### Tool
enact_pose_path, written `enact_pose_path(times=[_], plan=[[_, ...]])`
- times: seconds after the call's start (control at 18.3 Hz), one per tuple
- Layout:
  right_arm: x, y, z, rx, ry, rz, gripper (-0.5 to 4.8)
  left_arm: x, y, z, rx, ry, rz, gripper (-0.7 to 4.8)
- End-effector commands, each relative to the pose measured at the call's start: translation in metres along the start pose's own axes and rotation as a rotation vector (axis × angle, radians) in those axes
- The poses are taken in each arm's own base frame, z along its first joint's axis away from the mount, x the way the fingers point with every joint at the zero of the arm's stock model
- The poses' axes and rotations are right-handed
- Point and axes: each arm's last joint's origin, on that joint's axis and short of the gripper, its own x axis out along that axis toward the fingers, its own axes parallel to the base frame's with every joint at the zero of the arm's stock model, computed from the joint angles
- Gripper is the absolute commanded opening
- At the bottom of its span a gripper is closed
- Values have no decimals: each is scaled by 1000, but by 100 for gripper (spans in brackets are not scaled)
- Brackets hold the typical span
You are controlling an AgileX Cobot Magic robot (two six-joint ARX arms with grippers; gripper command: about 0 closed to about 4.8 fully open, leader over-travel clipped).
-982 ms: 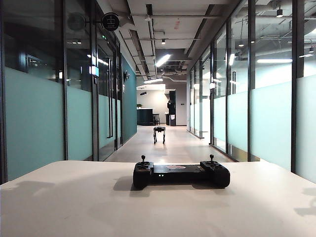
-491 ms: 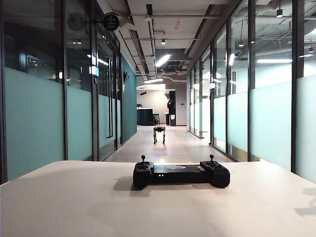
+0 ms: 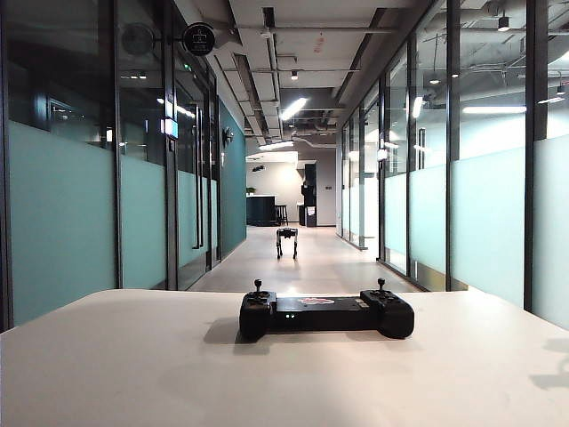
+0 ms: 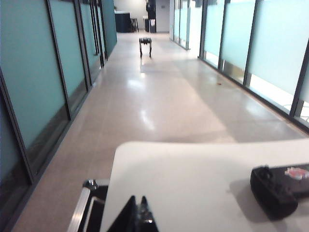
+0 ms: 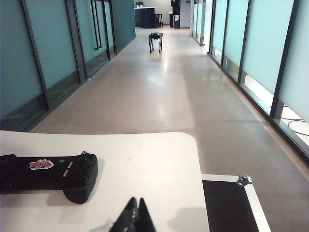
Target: Push the left joystick on the remote control sitting on the white table forward to make the robot dog walk in a straight line until it approaches the door.
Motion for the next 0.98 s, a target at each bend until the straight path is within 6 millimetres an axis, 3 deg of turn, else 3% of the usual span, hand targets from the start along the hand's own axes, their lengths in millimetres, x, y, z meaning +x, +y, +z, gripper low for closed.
enact_pose_path(times=[0.05,0.33,0.98], plan=[[0,0,-2,-2,-7,2,-1,-3,0,-10,-19,-19,12,-5],[0,0,-2,-1,-7,2,-1,-4,-1,-23,-23,38,27,-5],[0,0,-2,-2,-7,3,-1,-5,0,-26,-24,72,41,-5]])
